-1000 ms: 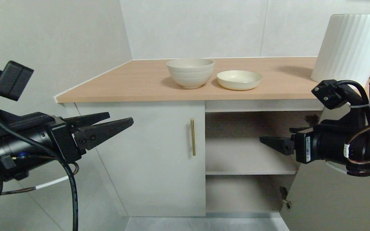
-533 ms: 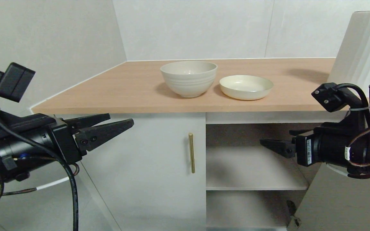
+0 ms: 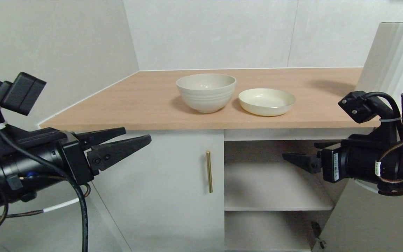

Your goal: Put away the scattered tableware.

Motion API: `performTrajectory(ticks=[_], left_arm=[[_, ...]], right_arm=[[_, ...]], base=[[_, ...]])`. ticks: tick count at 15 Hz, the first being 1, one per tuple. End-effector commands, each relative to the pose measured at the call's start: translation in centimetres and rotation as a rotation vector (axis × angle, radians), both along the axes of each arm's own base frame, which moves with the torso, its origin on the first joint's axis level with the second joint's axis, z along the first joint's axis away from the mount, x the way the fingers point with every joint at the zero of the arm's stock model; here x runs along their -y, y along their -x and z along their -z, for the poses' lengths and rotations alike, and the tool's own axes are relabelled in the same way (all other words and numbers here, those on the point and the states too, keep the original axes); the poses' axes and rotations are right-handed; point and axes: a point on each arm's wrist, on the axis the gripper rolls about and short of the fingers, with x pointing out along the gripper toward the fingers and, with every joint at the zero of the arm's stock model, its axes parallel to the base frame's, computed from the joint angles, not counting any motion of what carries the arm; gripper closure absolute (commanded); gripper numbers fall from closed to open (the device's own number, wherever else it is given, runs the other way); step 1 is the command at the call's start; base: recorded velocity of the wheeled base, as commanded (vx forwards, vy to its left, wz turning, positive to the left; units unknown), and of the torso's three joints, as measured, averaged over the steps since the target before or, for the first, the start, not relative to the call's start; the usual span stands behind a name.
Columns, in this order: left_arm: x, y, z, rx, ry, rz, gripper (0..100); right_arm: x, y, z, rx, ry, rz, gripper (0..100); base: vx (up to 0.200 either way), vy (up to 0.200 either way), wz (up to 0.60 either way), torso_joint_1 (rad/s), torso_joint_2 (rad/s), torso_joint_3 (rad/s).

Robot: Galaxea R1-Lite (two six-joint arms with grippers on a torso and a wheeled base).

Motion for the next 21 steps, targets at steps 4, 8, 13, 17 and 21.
performTrajectory(ticks=[4, 8, 13, 17, 21], left_arm=[[0.1, -0.4, 0.4, -0.02, -0.006, 0.0, 0], [0.1, -0.4, 0.4, -0.018, -0.007, 0.0, 0], [0.2, -0.3, 0.5, -0.019, -0.007, 0.006, 0], [0.3, -0.2, 0.4, -0.014, -0.006, 0.009, 0], [0.5, -0.6, -1.3, 0.033, 0.01, 0.011, 0]], right_arm=[[-0.1, -0.2, 0.3, -0.011, 0.008, 0.001, 0], [-0.1, -0.2, 0.3, -0.006, 0.02, -0.003, 0], [-0.1, -0.3, 0.5, -0.009, 0.024, -0.001, 0], [-0.1, -0.4, 0.6, -0.011, 0.029, -0.002, 0], [-0.9, -1.9, 1.1, 0.01, 0.016, 0.006, 0]], base=[[0.0, 0.0, 0.0, 0.138, -0.4, -0.294], [0.0, 0.0, 0.0, 0.166, -0.48, -0.29], [0.0, 0.0, 0.0, 0.192, -0.47, -0.279], [0.0, 0.0, 0.0, 0.163, -0.37, -0.214], [0.0, 0.0, 0.0, 0.021, -0.04, -0.022]])
